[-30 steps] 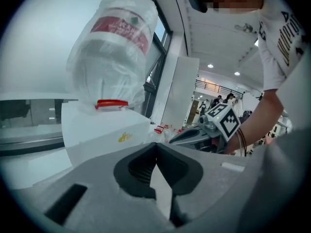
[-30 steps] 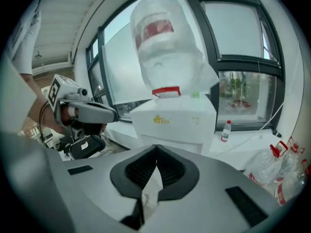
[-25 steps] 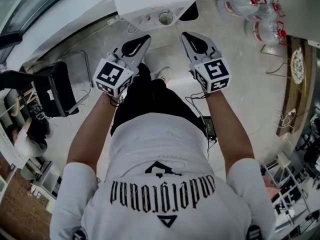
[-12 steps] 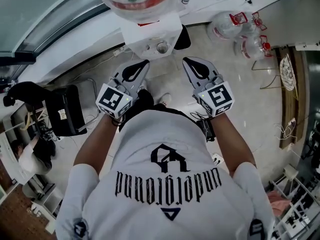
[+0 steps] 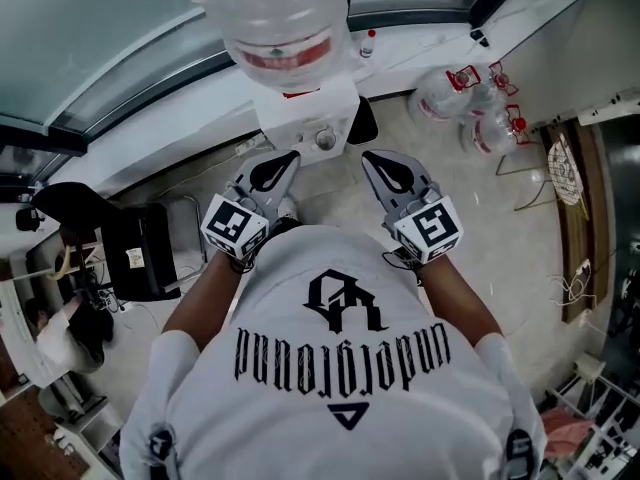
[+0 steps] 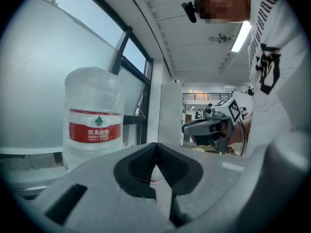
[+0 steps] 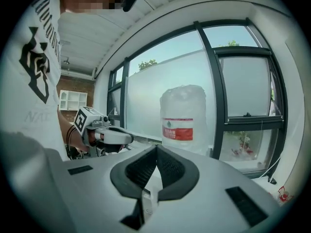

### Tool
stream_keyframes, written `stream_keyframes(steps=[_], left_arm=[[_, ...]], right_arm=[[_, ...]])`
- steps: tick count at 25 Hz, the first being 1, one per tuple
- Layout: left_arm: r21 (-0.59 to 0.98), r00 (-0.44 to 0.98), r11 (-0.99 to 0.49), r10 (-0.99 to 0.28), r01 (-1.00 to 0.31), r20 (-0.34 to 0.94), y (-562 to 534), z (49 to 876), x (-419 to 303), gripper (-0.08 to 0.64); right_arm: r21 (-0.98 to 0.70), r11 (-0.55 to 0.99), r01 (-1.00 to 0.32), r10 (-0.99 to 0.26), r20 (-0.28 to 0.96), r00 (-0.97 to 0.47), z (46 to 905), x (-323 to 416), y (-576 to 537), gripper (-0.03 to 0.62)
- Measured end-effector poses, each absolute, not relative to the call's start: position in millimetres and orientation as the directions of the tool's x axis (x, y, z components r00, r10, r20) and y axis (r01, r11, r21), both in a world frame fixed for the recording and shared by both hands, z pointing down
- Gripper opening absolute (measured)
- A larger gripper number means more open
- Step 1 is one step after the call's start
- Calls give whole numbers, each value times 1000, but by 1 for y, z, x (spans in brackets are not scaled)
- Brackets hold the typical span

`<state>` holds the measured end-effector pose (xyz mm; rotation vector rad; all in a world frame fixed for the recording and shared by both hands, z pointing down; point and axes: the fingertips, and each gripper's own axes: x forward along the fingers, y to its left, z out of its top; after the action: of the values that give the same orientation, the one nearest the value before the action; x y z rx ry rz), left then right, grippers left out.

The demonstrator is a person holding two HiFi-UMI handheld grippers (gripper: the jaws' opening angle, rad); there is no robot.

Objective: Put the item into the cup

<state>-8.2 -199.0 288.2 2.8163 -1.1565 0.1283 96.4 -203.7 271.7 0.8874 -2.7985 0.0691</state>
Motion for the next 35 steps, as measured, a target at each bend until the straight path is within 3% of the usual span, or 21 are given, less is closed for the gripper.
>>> stream_keyframes(steps=[19,35], left_arm=[[34,665,-668,-733,-743,141,-172,276,-22,12],[74,703,-700,-699,-710,133,-111,271,-112,12]], right_arm=[[10,840,-542,-531,214,-820,268,105,-197,15],[3,803,-595,-579,235,-780,269,20,-144,15]])
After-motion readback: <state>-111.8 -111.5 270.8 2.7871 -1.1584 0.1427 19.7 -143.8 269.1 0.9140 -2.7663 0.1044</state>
